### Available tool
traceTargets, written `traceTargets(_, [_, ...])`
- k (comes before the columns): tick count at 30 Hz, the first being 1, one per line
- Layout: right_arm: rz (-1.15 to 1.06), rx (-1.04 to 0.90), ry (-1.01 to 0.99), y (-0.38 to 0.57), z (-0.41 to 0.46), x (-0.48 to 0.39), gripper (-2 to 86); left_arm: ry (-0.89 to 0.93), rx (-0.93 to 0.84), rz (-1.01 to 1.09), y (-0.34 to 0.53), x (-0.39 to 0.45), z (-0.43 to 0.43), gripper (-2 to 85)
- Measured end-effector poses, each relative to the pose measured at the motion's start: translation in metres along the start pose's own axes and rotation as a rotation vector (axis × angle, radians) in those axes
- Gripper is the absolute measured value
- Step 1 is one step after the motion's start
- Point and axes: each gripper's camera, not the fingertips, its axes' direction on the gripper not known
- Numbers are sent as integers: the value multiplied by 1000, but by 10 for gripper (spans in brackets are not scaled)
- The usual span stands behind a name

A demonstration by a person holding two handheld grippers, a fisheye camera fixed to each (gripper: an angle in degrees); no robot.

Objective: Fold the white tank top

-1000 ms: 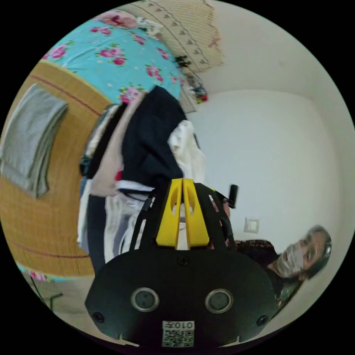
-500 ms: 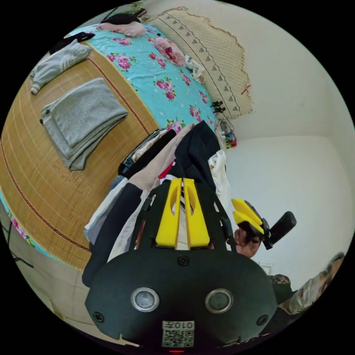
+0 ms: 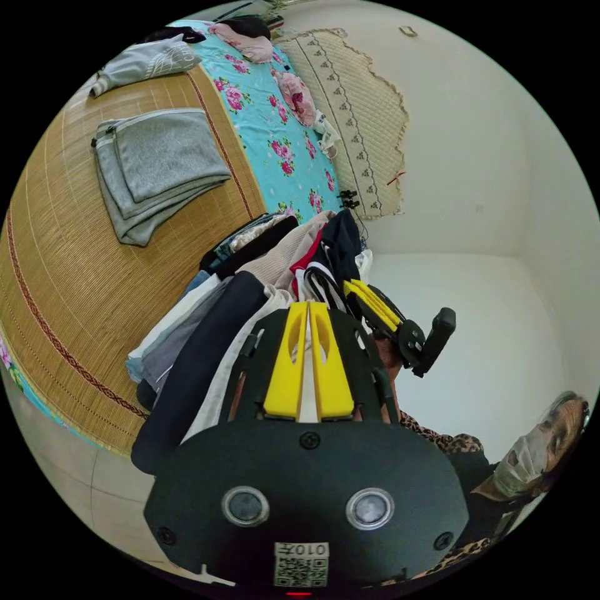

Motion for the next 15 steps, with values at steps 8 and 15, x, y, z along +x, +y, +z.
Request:
traceTargets(8, [26,-18,-104,-6,-4,4,40,42,14,48,9,-13,-11,-2])
traceTargets(15, [13,-81,39,-9,16,-2,46,61,16,43,19,-30,-16,-2])
